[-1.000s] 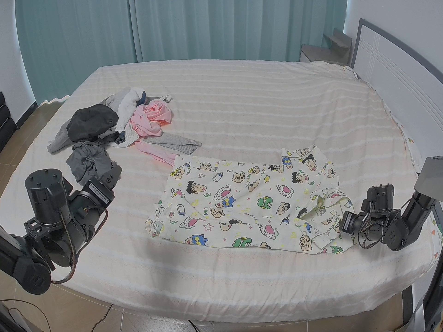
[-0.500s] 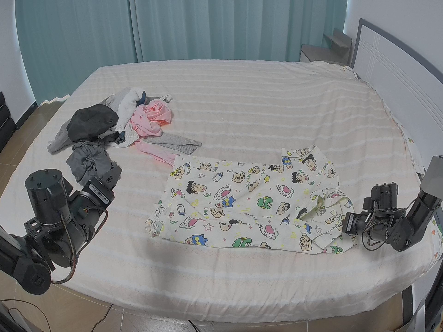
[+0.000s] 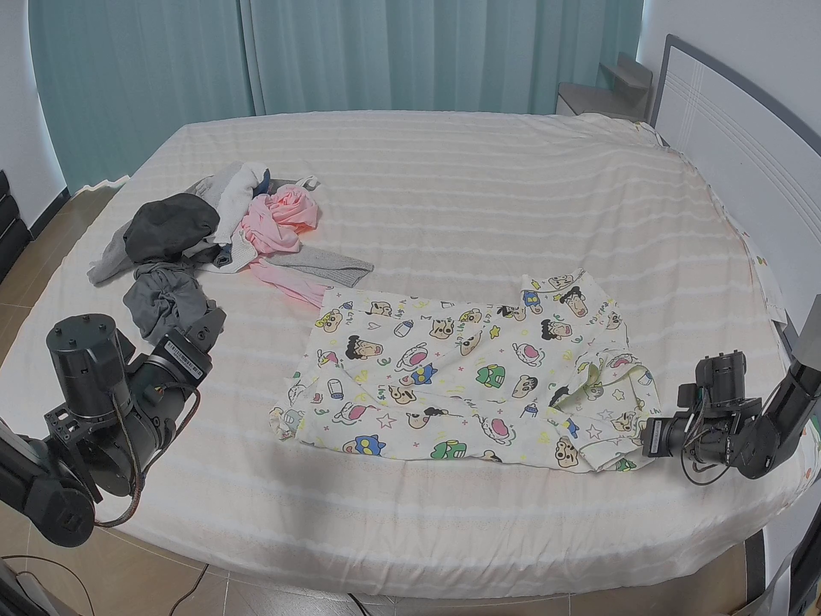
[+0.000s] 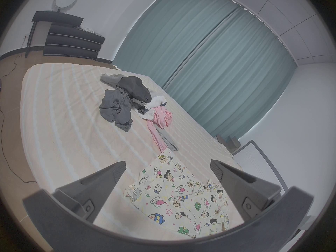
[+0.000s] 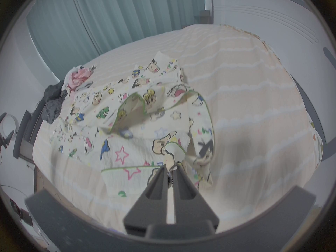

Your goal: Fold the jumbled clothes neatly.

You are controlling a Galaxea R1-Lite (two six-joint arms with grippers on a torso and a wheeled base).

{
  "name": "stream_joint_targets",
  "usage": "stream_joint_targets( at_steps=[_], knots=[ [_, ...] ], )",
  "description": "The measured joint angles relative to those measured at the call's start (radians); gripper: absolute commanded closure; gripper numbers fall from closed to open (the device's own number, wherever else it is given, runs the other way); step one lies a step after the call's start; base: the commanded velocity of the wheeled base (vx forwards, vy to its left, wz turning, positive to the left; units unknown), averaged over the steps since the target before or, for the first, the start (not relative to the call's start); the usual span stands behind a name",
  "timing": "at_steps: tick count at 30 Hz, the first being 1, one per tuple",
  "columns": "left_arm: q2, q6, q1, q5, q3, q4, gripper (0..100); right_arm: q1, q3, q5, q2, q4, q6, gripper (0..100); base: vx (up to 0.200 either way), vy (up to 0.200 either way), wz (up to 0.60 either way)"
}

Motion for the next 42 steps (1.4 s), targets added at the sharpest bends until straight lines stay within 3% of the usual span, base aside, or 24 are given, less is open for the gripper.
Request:
stream_joint_targets(
  at_steps=[8, 21, 22, 42],
  knots=[
    [0.0, 0.0, 0.001, 0.0, 0.001, 0.0, 0, 0.018, 0.028, 0.0, -0.033, 0.068, -0.007, 100, 0.0, 0.0, 0.0],
    [0.0, 0.0, -0.001, 0.0, 0.004, 0.0, 0, 0.022, 0.031, 0.003, -0.008, 0.065, 0.006, 100, 0.0, 0.0, 0.0],
    [0.0, 0.0, -0.001, -0.001, 0.004, 0.0, 0, 0.023, 0.033, 0.003, -0.005, 0.065, 0.007, 0, 0.0, 0.0, 0.0],
    [0.0, 0.0, -0.001, 0.0, 0.004, -0.001, 0, -0.019, 0.063, 0.006, -0.05, 0.061, 0.011, 0, 0.0, 0.0, 0.0]
  ],
)
